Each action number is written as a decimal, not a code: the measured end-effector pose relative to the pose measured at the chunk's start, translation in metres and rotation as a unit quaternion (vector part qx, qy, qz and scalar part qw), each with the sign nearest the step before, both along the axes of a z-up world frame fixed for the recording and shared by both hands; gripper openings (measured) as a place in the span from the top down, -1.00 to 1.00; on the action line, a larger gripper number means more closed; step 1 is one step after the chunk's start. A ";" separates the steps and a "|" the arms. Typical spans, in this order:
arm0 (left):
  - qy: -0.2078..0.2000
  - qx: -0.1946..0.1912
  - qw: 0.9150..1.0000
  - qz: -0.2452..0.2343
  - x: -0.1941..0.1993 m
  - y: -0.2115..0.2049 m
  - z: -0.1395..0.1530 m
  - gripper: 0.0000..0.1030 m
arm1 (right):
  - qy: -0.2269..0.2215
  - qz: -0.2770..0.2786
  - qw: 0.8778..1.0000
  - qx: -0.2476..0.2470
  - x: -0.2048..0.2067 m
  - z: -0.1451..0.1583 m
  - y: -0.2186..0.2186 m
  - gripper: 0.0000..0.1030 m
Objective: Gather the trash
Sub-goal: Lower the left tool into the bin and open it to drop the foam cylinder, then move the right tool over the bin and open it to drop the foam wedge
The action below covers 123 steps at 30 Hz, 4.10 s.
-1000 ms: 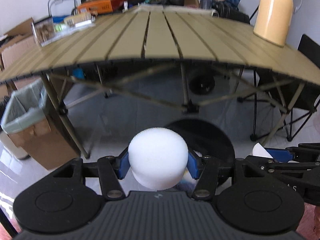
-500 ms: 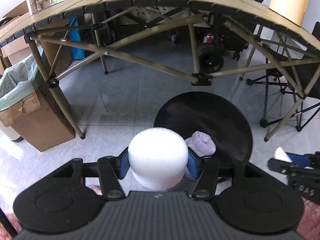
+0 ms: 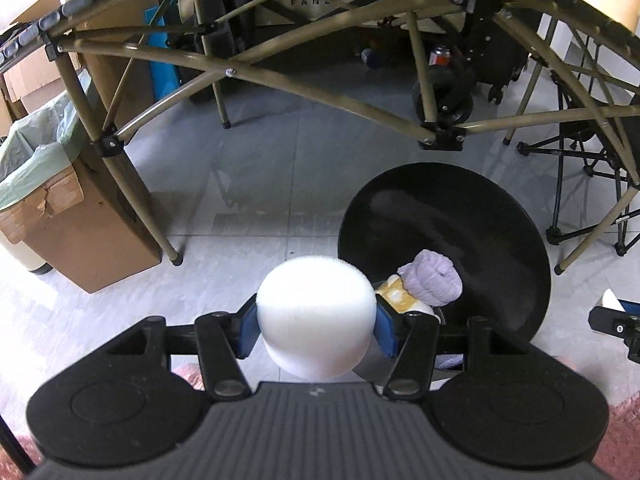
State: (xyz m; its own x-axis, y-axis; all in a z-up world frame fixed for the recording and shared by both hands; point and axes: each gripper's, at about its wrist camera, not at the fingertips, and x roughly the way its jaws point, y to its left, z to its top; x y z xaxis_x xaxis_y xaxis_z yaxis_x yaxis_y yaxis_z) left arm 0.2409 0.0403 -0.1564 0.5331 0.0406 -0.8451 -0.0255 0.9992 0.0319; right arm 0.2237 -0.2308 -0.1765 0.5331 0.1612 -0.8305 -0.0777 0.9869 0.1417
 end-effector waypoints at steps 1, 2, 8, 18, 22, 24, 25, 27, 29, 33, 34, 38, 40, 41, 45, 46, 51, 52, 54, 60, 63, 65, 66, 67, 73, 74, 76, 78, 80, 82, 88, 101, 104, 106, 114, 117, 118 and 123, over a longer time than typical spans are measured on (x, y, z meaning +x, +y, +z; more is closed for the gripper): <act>0.001 0.001 1.000 0.001 0.001 0.000 -0.001 -0.10 | 0.001 -0.001 1.000 0.000 0.000 0.000 0.000 0.39; 0.002 0.002 1.000 0.001 0.002 0.000 -0.001 -0.10 | 0.002 -0.002 1.000 0.002 0.001 0.000 -0.001 0.39; 0.008 0.014 1.000 0.004 0.008 -0.003 -0.005 -0.10 | 0.008 -0.006 1.000 0.001 0.002 -0.002 -0.002 0.39; 0.016 0.020 1.000 -0.010 0.021 -0.028 -0.006 -0.10 | 0.013 -0.022 1.000 -0.001 0.003 -0.004 -0.007 0.39; 0.023 0.018 0.999 -0.017 0.026 -0.041 -0.007 -0.10 | 0.016 -0.029 0.999 0.001 0.004 -0.006 -0.012 0.39; 0.026 0.016 0.999 -0.021 0.028 -0.048 -0.007 -0.10 | 0.017 -0.031 0.999 0.003 0.004 -0.006 -0.014 0.39; 0.027 0.015 0.999 -0.023 0.029 -0.051 -0.008 -0.10 | 0.017 -0.031 0.999 0.004 0.004 -0.007 -0.015 0.39; 0.029 0.015 0.999 -0.027 0.031 -0.057 -0.008 -0.10 | 0.018 -0.032 0.999 0.005 0.004 -0.007 -0.017 0.39; 0.032 0.013 0.999 -0.029 0.033 -0.064 -0.008 -0.10 | 0.019 -0.033 0.999 0.005 0.004 -0.008 -0.018 0.39; 0.038 0.014 0.999 -0.033 0.038 -0.077 -0.010 -0.10 | 0.021 -0.039 0.999 0.009 0.005 -0.010 -0.022 0.39; 0.041 0.012 0.999 -0.033 0.040 -0.080 -0.010 -0.10 | 0.022 -0.040 0.999 0.009 0.005 -0.010 -0.023 0.39; 0.048 0.006 0.998 -0.030 0.047 -0.088 -0.013 -0.10 | 0.023 -0.046 0.999 0.011 0.006 -0.012 -0.026 0.39; 0.052 0.003 0.998 -0.027 0.050 -0.092 -0.014 -0.10 | 0.020 -0.050 0.998 0.011 0.005 -0.011 -0.027 0.39; 0.054 0.001 0.998 -0.027 0.051 -0.094 -0.014 -0.10 | 0.019 -0.051 0.998 0.012 0.004 -0.010 -0.027 0.39; 0.060 -0.006 0.998 -0.025 0.056 -0.103 -0.015 -0.10 | 0.019 -0.053 0.998 0.014 0.002 -0.010 -0.029 0.39; 0.060 -0.007 0.998 -0.024 0.056 -0.105 -0.015 -0.10 | 0.019 -0.053 0.998 0.015 0.003 -0.010 -0.030 0.39; 0.069 -0.016 0.997 -0.016 0.062 -0.110 -0.019 -0.10 | 0.019 -0.057 0.998 0.017 0.002 -0.011 -0.033 0.39; 0.072 -0.018 0.997 -0.014 0.063 -0.111 -0.020 -0.10 | 0.020 -0.058 0.998 0.018 0.002 -0.011 -0.034 0.39; 0.075 -0.021 0.997 -0.013 0.063 -0.112 -0.021 -0.10 | 0.020 -0.060 0.998 0.019 0.002 -0.011 -0.035 0.39; 0.082 -0.024 0.996 -0.008 0.064 -0.111 -0.021 -0.10 | 0.021 -0.064 0.998 0.020 0.002 -0.012 -0.037 0.39; 0.086 -0.026 0.996 -0.002 0.065 -0.110 -0.022 -0.12 | 0.021 -0.063 0.998 0.020 0.001 -0.012 -0.037 0.39; 0.089 -0.026 0.996 0.002 0.066 -0.108 -0.022 -0.15 | 0.021 -0.063 0.998 0.020 0.001 -0.012 -0.037 0.39; 0.092 -0.028 0.995 0.003 0.066 -0.108 -0.022 -0.29 | 0.021 -0.063 0.998 0.020 0.001 -0.012 -0.037 0.39; 0.095 -0.031 0.995 0.006 0.067 -0.108 -0.022 -0.62 | 0.021 -0.064 0.998 0.020 0.001 -0.012 -0.037 0.39; 0.104 -0.030 0.994 0.019 0.067 -0.105 -0.023 -1.00 | 0.021 -0.062 0.998 0.020 0.001 -0.012 -0.036 0.39; 0.108 -0.030 0.993 0.021 0.068 -0.105 -0.024 -1.00 | 0.021 -0.062 0.998 0.020 0.001 -0.012 -0.036 0.39; 0.114 -0.029 0.993 0.024 0.068 -0.104 -0.025 -1.00 | 0.021 -0.062 0.998 0.021 0.001 -0.012 -0.036 0.39; 0.115 -0.028 0.993 0.025 0.068 -0.104 -0.026 -1.00 | 0.021 -0.062 0.998 0.021 0.001 -0.012 -0.037 0.39; 0.114 -0.029 0.993 0.023 0.068 -0.105 -0.025 -1.00 | 0.021 -0.062 0.998 0.021 0.000 -0.012 -0.036 0.39; 0.114 -0.029 0.993 0.022 0.067 -0.104 -0.025 -1.00 | 0.021 -0.062 0.998 0.021 0.000 -0.012 -0.037 0.39; 0.117 -0.027 0.993 0.022 0.067 -0.103 -0.025 -1.00 | 0.020 -0.062 0.998 0.021 0.000 -0.011 -0.036 0.39; 0.110 -0.033 0.993 0.036 0.063 -0.078 -0.019 -1.00 | 0.011 -0.042 0.999 0.019 0.005 -0.002 -0.019 0.39; 0.107 -0.036 0.993 0.042 0.061 -0.066 -0.016 -1.00 | 0.006 -0.032 0.999 0.016 0.008 0.000 -0.009 0.39; 0.107 -0.039 0.992 0.048 0.060 -0.058 -0.015 -1.00 | 0.003 -0.026 1.000 0.013 0.010 0.002 -0.001 0.39; 0.101 -0.050 0.991 0.067 0.055 -0.030 -0.009 -1.00 | -0.006 0.003 1.000 -0.004 0.026 0.007 0.033 0.39; 0.101 -0.055 0.991 0.075 0.054 -0.020 -0.007 -1.00 | -0.009 0.012 1.000 -0.012 0.033 0.008 0.046 0.39; 0.100 -0.056 0.990 0.077 0.054 -0.017 -0.007 -1.00 | -0.010 0.015 1.000 -0.014 0.035 0.008 0.050 0.39; 0.101 -0.059 0.989 0.089 0.051 0.000 -0.007 -1.00 | -0.006 0.033 0.999 -0.024 0.041 0.006 0.072 0.39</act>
State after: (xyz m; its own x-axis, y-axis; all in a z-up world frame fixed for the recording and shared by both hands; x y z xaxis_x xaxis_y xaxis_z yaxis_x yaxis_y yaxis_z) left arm 0.2918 0.0401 -0.1634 0.3463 0.0136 -0.9380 -0.2057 0.9767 -0.0618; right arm 0.2643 -0.1592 -0.1700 0.5328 0.1564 -0.8317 -0.1441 0.9852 0.0930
